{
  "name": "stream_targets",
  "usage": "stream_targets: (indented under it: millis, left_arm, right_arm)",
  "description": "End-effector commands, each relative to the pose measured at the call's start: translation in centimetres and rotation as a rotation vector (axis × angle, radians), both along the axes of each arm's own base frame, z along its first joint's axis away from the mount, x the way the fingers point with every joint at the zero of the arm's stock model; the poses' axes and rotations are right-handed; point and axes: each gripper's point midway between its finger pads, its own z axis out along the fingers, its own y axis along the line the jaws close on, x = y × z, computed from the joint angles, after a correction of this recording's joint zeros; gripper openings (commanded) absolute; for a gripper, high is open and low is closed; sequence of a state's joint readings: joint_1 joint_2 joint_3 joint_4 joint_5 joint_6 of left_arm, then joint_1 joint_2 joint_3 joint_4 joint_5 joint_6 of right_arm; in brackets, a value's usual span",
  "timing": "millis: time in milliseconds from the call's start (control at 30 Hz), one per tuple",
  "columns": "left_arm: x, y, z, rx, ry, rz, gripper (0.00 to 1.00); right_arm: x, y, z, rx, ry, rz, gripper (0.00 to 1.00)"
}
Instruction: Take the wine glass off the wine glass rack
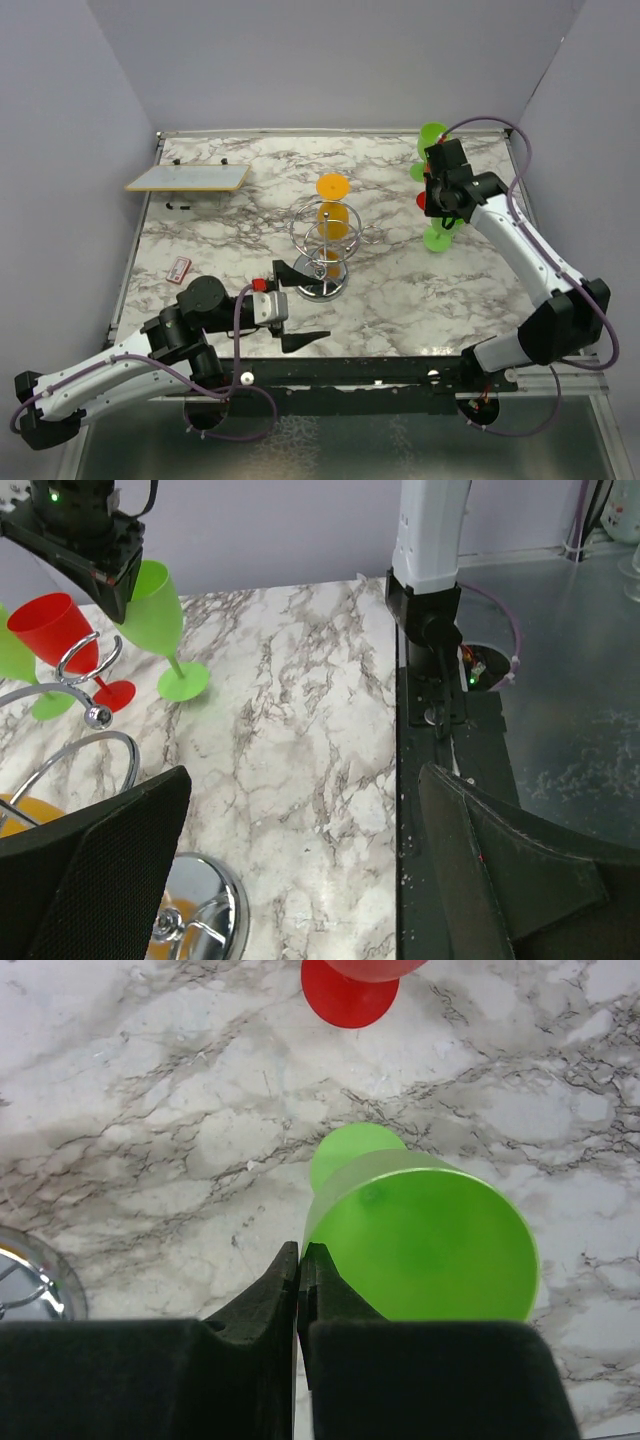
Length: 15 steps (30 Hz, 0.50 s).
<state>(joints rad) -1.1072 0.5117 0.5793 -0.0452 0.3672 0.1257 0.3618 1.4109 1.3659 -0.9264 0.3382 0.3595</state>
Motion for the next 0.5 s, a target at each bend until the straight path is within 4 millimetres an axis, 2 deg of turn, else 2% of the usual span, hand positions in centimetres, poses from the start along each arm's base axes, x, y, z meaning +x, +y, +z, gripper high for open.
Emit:
stream_targets:
  millis: [0,167,467]
  left_arm:
    - [0.6,0.7,2.9,-0.096,0.077,0.07,0.99]
    - [1.0,1.0,3.7,-0.125,0.1,0.108,0.99]
    - [1.1,1.5,4.5,-0.143,0.106,0.125,0.99]
  right_arm:
    - [3.5,-0.7,0.1,-0.045,-0.055,-0.047,0.01]
    - [4.9,-0.4,-1.2,-0.02,-0.047,-0.029,0.01]
    - [7.0,-1.5,-2.2,0.027,-0.027,-0.028,0.01]
